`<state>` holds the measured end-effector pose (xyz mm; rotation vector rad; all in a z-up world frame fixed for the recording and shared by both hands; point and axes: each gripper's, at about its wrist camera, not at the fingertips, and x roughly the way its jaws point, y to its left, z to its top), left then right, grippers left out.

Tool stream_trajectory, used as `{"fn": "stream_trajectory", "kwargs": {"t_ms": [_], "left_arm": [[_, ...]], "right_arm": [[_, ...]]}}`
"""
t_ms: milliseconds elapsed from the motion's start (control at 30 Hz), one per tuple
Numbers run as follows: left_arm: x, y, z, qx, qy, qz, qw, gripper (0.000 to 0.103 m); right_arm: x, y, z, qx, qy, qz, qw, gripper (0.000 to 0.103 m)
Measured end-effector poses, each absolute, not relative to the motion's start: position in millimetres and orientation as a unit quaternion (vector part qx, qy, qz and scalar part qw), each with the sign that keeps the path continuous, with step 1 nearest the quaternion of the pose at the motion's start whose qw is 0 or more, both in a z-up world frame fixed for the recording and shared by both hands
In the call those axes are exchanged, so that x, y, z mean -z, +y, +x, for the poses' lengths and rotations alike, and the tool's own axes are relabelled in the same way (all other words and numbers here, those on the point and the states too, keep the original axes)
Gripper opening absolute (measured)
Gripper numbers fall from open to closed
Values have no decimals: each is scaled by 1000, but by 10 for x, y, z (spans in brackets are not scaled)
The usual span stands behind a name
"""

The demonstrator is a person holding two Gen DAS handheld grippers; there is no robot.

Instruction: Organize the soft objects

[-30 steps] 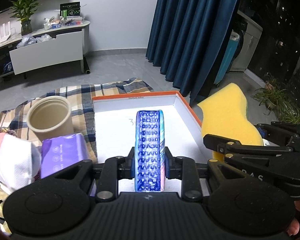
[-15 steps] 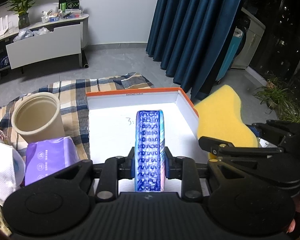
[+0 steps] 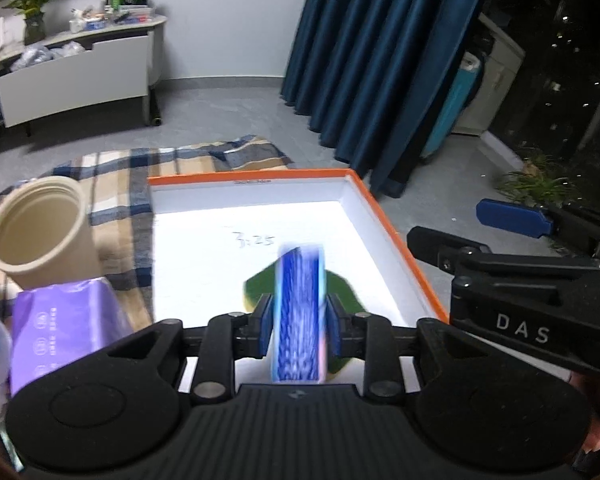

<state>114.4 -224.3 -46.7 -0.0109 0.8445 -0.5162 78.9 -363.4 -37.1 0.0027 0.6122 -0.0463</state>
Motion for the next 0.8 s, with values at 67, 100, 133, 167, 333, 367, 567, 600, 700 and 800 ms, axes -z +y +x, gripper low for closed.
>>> {"fn": "stream_trajectory", "kwargs": {"t_ms": [67,100,133,167,333,367,567,600,700,800], "left_arm": [[452,-2250,1119,253,401,-5,880,58],[438,-2247,1100,252,398,-4,882,66],[425,-2245,1089,250,394,-3,884,66],[404,-2239,1074,250,393,-1,885,66],[319,-2177,1020,232,391,4,890,67],[302,-2164,1011,229,391,5,892,67],[171,-2045,915,213,381,12,899,74],[148,-2007,906,211,381,9,900,74],[69,-1915,861,205,370,6,906,76],[8,-1844,811,199,365,5,910,77]], "right_arm": [[340,-3647,737,32,294,7,955,78],[319,-3655,712,35,291,13,956,78],[302,-3660,687,34,288,19,957,78],[278,-3664,664,36,284,23,958,78],[184,-3622,555,34,276,31,960,78],[170,-3607,533,35,274,32,960,78],[84,-3564,422,43,270,53,960,78],[71,-3564,405,46,270,57,960,78],[43,-3552,337,46,269,68,960,78],[6,-3515,271,38,266,71,961,78]]}}
